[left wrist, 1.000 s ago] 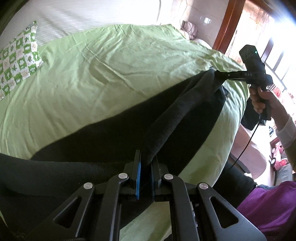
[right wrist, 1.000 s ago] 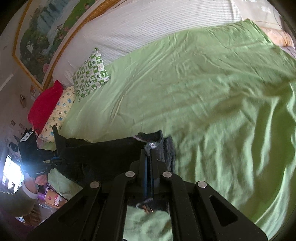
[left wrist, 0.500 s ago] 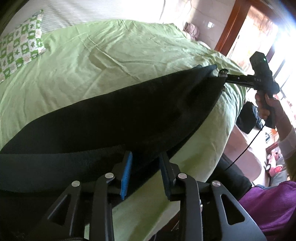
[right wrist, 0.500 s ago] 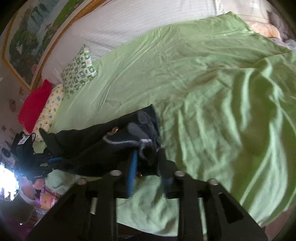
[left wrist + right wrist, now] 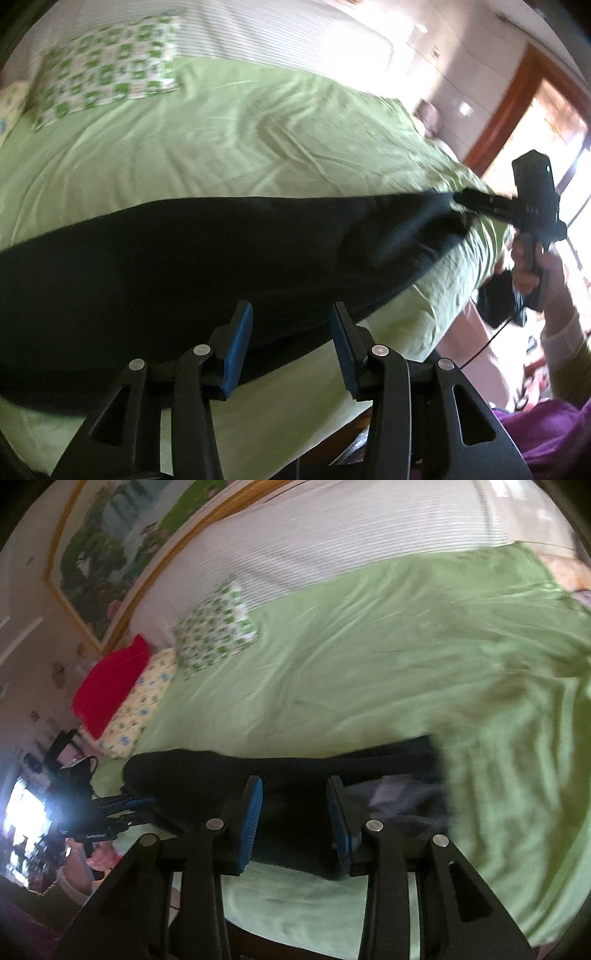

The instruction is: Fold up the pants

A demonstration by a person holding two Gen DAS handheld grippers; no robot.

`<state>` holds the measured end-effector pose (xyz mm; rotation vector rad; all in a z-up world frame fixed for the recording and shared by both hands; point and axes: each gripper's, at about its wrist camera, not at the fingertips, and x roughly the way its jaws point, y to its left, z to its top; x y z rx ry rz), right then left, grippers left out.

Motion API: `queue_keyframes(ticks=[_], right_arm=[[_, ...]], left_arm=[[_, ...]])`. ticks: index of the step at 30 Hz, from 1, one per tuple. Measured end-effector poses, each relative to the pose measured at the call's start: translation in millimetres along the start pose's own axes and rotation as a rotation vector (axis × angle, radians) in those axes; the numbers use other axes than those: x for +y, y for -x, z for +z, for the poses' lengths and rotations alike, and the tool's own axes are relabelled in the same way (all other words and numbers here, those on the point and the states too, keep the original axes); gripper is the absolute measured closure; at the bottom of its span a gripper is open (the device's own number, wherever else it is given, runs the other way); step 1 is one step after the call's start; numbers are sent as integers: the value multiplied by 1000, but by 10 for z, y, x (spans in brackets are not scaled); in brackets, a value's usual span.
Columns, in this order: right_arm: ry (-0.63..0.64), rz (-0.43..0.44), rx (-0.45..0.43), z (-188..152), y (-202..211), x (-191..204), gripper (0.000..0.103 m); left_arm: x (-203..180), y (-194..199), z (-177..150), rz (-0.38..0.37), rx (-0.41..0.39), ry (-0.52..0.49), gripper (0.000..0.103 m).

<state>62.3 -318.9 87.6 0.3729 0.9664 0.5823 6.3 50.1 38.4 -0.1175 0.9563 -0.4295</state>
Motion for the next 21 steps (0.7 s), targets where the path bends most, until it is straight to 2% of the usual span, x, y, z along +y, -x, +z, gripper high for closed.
queue_keyframes(ticks=[9, 16, 21], right_arm=[[102, 169, 132, -16, -811, 685, 65], [174, 245, 218, -108, -1276, 1128, 65], [243, 263, 263, -216, -1494, 1410, 65]], left_arm=[[508, 388, -212, 82, -74, 184, 56], [963, 675, -426, 156, -130, 353, 53], [1307, 827, -563, 197, -162, 486, 51]])
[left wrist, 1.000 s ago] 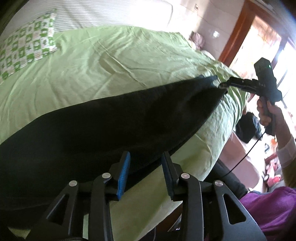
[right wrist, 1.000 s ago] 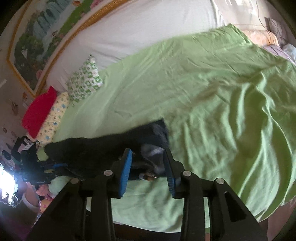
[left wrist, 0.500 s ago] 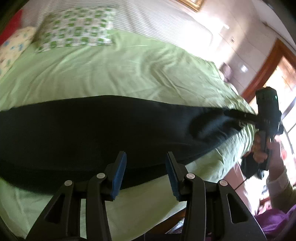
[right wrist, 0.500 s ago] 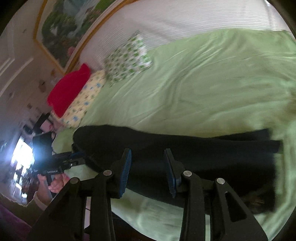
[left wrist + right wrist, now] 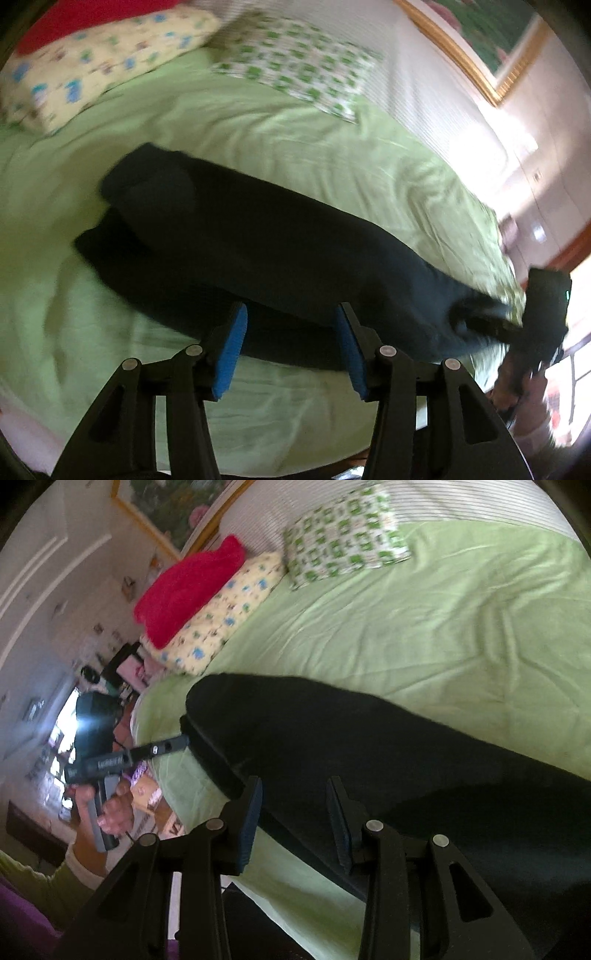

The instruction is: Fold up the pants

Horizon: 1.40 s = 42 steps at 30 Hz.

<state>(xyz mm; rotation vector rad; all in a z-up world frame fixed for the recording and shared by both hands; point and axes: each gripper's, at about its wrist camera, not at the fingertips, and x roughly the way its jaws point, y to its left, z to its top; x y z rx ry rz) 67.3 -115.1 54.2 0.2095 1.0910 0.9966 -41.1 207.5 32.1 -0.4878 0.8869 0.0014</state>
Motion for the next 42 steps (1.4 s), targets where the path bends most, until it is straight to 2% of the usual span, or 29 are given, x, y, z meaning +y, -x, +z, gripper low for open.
queue_keyframes(ticks=[3, 7, 11, 23, 25, 27, 29, 31, 33, 37, 42], right_arm=[[57, -14, 31, 34, -167, 148, 64], [154, -44, 60, 23, -354, 355, 54], [253, -74, 88, -6, -521, 538, 54], [505, -209, 149, -115, -972, 837, 54], [545, -260, 149, -141, -1040, 847, 54], [547, -277, 140, -136, -1055, 816, 56], [534, -284, 128, -118, -1036, 771, 69], [500, -254, 119, -76, -984, 727, 95], [456, -219, 99, -16, -901, 704, 96], [412, -158, 61, 57, -696, 729, 97], [396, -103, 49, 82, -459, 742, 97]], left_arm=[[166, 17, 47, 26, -10, 65, 49], [380, 29, 118, 40, -25, 149, 46], [516, -1, 185, 68, -29, 214, 46], [639, -272, 425, 114, -9, 290, 44], [655, -307, 449, 118, -9, 308, 48], [678, -335, 474, 126, -12, 320, 61], [713, -365, 487, 124, 1, 339, 87], [727, -344, 487, 104, -4, 356, 93], [693, -274, 481, 105, -24, 350, 97], [540, -16, 420, 97, -67, 303, 98], [466, 180, 309, 86, -83, 264, 98]])
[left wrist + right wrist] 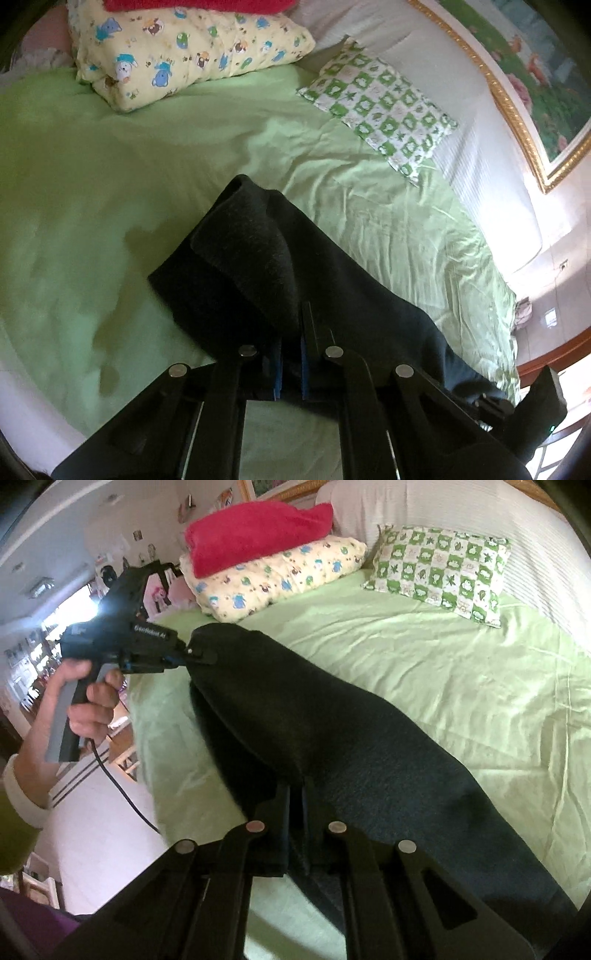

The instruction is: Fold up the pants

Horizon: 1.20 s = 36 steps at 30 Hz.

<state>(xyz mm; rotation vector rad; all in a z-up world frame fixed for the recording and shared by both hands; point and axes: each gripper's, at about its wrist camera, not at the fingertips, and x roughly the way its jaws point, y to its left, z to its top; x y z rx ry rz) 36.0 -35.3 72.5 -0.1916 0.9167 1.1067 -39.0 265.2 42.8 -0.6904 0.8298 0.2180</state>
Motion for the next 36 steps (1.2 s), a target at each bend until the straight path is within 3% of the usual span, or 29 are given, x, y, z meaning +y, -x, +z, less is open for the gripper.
queue_keyframes(ticks=[8, 13, 15, 20, 21, 23, 29, 36], right_arm=[[-3, 14, 56, -116, -160, 29, 97], [-2, 29, 102, -166, -364, 63, 97], [-1, 32, 114, -200, -400, 72, 97], [-81, 90, 117, -191, -377, -19, 81], [-95, 102, 101, -172, -334, -41, 77], [-136, 126, 70, -111, -245, -111, 75], [-368, 186, -33, 218, -73, -697, 75], [-487, 226, 25, 557, -426, -1238, 75]], left_arm=[[159, -233, -123, 68, 28, -40, 98], [260, -282, -142, 73, 14, -29, 97], [294, -288, -159, 70, 15, -30, 92], [279, -138, -185, 110, -12, -61, 82], [269, -111, -189, 121, -16, -65, 74], [261, -40, -184, 149, -30, -67, 57], [361, 19, -128, 110, -36, -14, 53], [447, -165, -56, 95, 14, 23, 52]])
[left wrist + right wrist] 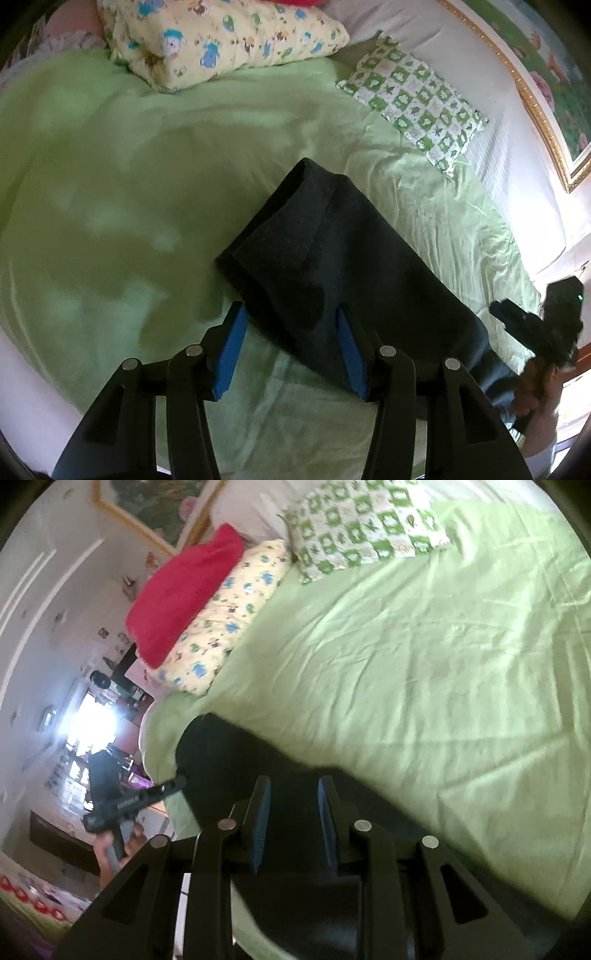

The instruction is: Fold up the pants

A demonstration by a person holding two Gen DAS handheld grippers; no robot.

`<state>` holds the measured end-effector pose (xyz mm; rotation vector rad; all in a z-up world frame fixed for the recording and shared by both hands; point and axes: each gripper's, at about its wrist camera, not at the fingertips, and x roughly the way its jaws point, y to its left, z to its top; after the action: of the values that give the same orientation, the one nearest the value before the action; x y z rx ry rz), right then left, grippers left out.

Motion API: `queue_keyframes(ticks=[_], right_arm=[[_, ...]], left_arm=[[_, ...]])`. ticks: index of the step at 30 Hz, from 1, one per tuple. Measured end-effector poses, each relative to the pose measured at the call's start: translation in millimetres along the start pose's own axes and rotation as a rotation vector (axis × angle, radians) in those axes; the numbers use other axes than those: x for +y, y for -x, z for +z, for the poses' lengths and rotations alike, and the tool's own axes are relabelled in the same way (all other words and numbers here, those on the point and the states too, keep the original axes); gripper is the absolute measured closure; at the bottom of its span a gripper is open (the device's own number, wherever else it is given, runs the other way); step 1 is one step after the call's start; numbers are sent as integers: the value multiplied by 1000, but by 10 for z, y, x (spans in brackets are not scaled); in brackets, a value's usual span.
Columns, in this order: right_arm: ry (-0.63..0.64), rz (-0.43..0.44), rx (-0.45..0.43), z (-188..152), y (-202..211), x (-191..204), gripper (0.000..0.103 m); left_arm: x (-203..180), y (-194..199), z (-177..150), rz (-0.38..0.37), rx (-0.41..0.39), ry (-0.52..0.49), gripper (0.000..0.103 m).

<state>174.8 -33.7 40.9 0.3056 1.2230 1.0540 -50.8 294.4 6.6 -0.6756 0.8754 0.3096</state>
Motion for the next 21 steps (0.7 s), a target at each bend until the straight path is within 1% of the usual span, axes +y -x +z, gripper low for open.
queue_keyframes(ticks=[6, 10, 13, 14, 15, 16, 17, 18, 19, 21], right_arm=[[-15, 16, 134, 235, -407, -162, 75], [-17, 24, 217, 288, -624, -231, 75], [5, 19, 278, 260, -771, -237, 76], [12, 19, 289, 239, -785, -238, 78], [23, 20, 299, 219, -794, -222, 81], [45, 24, 308, 191, -791, -175, 84], [60, 27, 307, 185, -774, -148, 85], [85, 21, 297, 172, -736, -90, 90], [111, 6, 282, 165, -690, -31, 93], [162, -10, 224, 191, -551, 120, 94]], left_arm=[[54, -146, 80, -17, 27, 29, 52], [65, -238, 131, -42, 39, 46, 52], [36, -299, 159, -43, 29, 48, 53], [16, -321, 166, -36, 18, 39, 57], [5, -329, 166, -33, 14, 34, 66], [-4, -344, 167, -38, 10, 26, 71], [-5, -336, 165, -51, 8, 27, 82], [-2, -308, 164, -71, -1, 31, 84], [-6, -249, 161, -85, -20, 30, 85], [-26, -76, 150, -91, -63, 10, 85]])
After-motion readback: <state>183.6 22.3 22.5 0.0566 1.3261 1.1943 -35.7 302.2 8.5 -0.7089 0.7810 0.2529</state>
